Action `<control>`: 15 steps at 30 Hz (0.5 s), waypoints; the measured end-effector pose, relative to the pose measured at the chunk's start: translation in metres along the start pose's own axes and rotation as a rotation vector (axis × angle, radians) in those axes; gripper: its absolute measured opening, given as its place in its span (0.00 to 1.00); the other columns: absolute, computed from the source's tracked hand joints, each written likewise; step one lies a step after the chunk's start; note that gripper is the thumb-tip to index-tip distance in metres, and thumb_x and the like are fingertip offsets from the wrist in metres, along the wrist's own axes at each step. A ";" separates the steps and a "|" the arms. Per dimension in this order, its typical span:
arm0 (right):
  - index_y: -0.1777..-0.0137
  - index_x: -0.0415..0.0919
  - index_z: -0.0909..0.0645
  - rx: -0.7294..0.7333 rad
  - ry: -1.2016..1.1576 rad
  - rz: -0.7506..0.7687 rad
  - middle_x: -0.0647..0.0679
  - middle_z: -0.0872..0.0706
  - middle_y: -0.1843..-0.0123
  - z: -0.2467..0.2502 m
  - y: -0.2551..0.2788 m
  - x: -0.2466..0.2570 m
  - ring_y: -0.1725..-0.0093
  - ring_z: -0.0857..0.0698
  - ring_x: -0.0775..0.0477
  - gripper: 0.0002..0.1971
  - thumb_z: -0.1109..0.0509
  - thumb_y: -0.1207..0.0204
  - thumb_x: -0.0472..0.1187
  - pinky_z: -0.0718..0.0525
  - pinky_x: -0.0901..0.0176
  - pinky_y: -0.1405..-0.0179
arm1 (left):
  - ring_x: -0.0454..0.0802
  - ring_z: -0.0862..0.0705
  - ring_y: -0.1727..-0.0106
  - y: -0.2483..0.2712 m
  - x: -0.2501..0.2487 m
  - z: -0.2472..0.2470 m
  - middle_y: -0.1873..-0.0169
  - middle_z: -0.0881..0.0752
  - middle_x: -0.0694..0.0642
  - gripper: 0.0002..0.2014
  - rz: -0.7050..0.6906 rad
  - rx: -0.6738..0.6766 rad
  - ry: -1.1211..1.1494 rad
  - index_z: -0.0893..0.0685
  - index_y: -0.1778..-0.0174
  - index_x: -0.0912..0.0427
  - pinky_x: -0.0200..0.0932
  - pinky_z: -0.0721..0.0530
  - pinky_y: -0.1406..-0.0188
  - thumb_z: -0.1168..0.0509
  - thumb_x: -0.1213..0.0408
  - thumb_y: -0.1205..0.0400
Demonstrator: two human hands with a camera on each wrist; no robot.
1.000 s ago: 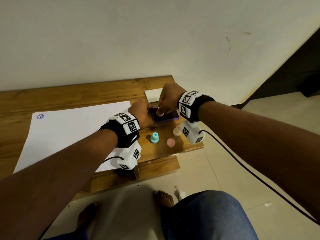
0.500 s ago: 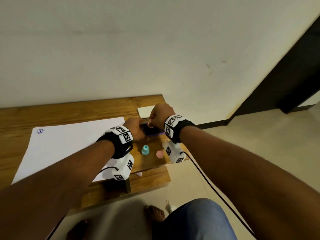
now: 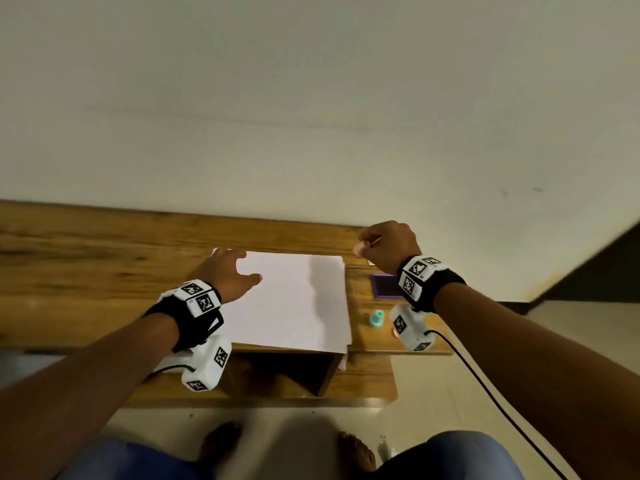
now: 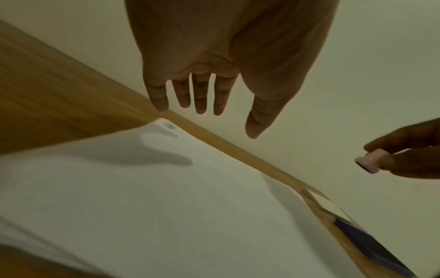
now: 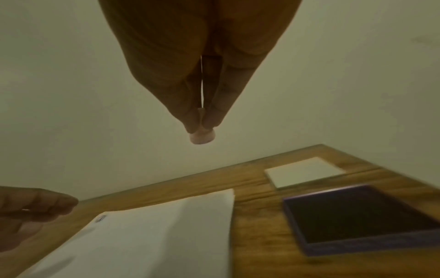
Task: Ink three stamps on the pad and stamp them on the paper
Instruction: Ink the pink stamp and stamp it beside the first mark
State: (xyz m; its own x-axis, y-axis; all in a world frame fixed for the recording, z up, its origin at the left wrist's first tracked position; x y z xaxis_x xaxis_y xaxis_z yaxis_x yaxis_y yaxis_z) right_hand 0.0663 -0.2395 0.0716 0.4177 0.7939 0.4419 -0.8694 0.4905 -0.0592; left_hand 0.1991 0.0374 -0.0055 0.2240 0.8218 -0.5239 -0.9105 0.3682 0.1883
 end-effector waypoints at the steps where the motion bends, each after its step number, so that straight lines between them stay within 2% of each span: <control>1: 0.49 0.47 0.08 0.032 -0.005 0.026 0.51 0.07 0.50 -0.010 -0.002 0.020 0.46 0.11 0.49 0.09 0.23 0.27 0.44 0.23 0.64 0.50 | 0.58 0.25 0.27 0.002 0.019 0.011 0.26 0.26 0.56 0.34 0.042 -0.005 -0.020 0.25 0.27 0.50 0.52 0.26 0.28 0.28 0.42 0.28; 4: 0.50 0.46 0.07 0.081 -0.019 0.110 0.49 0.06 0.50 -0.043 -0.011 0.070 0.46 0.11 0.46 0.08 0.24 0.28 0.42 0.17 0.60 0.48 | 0.59 0.25 0.28 0.001 0.055 0.024 0.27 0.24 0.56 0.34 0.047 -0.009 -0.134 0.25 0.27 0.51 0.51 0.25 0.32 0.31 0.39 0.27; 8: 0.49 0.45 0.08 0.157 -0.020 0.209 0.48 0.06 0.50 -0.095 -0.028 0.128 0.46 0.11 0.45 0.09 0.23 0.28 0.43 0.16 0.58 0.44 | 0.60 0.37 0.19 -0.003 0.088 0.016 0.19 0.35 0.57 0.47 0.079 -0.002 -0.131 0.37 0.20 0.56 0.57 0.37 0.21 0.32 0.34 0.29; 10: 0.50 0.45 0.08 0.187 -0.015 0.237 0.48 0.06 0.50 -0.116 -0.035 0.148 0.46 0.11 0.45 0.09 0.23 0.29 0.43 0.17 0.58 0.45 | 0.59 0.42 0.17 -0.005 0.097 0.005 0.17 0.39 0.54 0.52 0.064 0.014 -0.114 0.42 0.18 0.53 0.60 0.42 0.19 0.34 0.29 0.33; 12: 0.50 0.45 0.08 0.218 -0.006 0.249 0.48 0.07 0.49 -0.137 -0.044 0.162 0.47 0.11 0.46 0.09 0.22 0.30 0.44 0.20 0.62 0.51 | 0.58 0.48 0.15 -0.003 0.101 -0.007 0.15 0.44 0.50 0.56 0.081 0.049 -0.108 0.48 0.16 0.48 0.64 0.49 0.18 0.37 0.24 0.37; 14: 0.51 0.47 0.08 0.249 0.017 0.241 0.49 0.07 0.49 -0.154 -0.053 0.173 0.46 0.11 0.47 0.09 0.21 0.31 0.45 0.25 0.64 0.54 | 0.57 0.55 0.14 0.001 0.098 -0.016 0.15 0.50 0.47 0.58 0.083 0.056 -0.129 0.53 0.16 0.44 0.67 0.58 0.19 0.38 0.22 0.38; 15: 0.51 0.47 0.08 0.259 0.028 0.243 0.49 0.07 0.49 -0.160 -0.057 0.177 0.46 0.11 0.47 0.09 0.21 0.31 0.45 0.24 0.64 0.54 | 0.57 0.58 0.14 0.002 0.095 -0.018 0.15 0.52 0.46 0.58 0.077 0.053 -0.138 0.55 0.16 0.42 0.69 0.61 0.20 0.39 0.22 0.39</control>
State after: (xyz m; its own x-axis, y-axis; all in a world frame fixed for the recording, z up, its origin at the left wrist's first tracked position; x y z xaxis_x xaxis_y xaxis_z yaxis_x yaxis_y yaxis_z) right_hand 0.2319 -0.0695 0.0104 0.1946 0.8875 0.4177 -0.9808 0.1817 0.0708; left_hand 0.2121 0.1091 -0.0697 0.2028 0.8992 -0.3877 -0.9082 0.3208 0.2688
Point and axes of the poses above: each hand's wrist, its own y-axis away from the middle knuckle, its own z-axis out of the back of the hand, x = y × z, the point moved 3 cm from there along -y, towards the middle knuckle
